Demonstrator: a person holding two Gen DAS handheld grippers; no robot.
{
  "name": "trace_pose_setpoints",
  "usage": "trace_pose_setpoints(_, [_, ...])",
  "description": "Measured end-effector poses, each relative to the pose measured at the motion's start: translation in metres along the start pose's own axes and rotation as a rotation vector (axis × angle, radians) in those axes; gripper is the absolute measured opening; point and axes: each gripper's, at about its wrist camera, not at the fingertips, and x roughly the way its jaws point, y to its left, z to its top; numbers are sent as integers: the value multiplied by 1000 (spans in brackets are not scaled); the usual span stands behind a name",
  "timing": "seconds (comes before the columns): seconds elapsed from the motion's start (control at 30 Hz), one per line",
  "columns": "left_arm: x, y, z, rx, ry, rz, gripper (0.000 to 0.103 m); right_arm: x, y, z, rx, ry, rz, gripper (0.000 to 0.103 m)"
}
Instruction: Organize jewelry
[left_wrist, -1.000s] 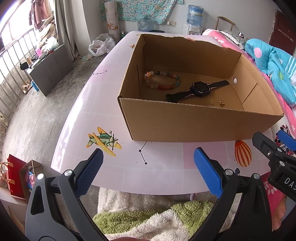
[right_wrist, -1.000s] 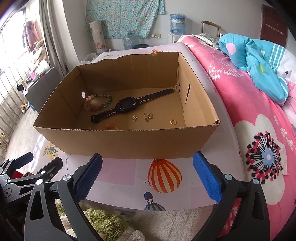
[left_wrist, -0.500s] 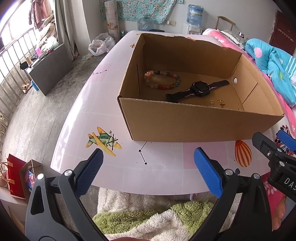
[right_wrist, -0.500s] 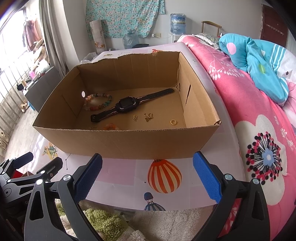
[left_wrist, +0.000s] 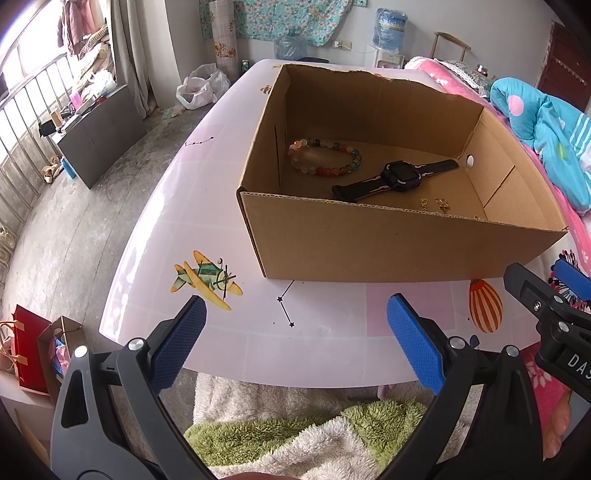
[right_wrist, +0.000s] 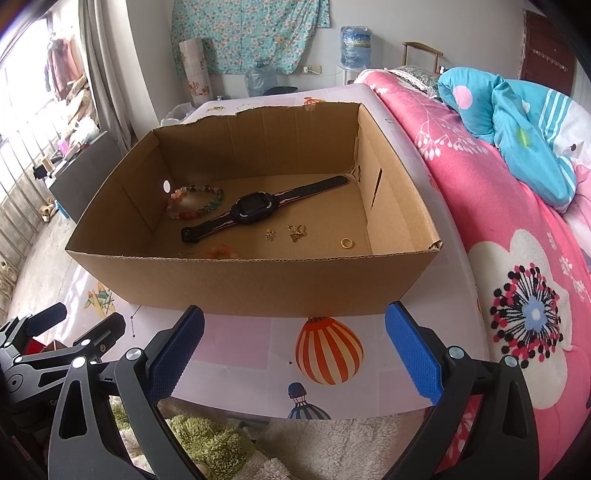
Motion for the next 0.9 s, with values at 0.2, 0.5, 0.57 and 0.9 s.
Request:
trace_pose_setpoints(0.2, [1,0,-2,-2,9,-4,95,0,2,0,-3,4,3,96])
trace_pose_setpoints(0.5, [2,1,-1,-1,11,-5,95,1,2,1,-12,7,8,96])
trace_pose_setpoints(0.57, [2,1,-1,-1,10,-5,95,2,2,2,-14,9,10,96])
trace_pose_setpoints(0.9, [2,1,-1,1,14,-6,95,3,4,3,-24,14,18,96])
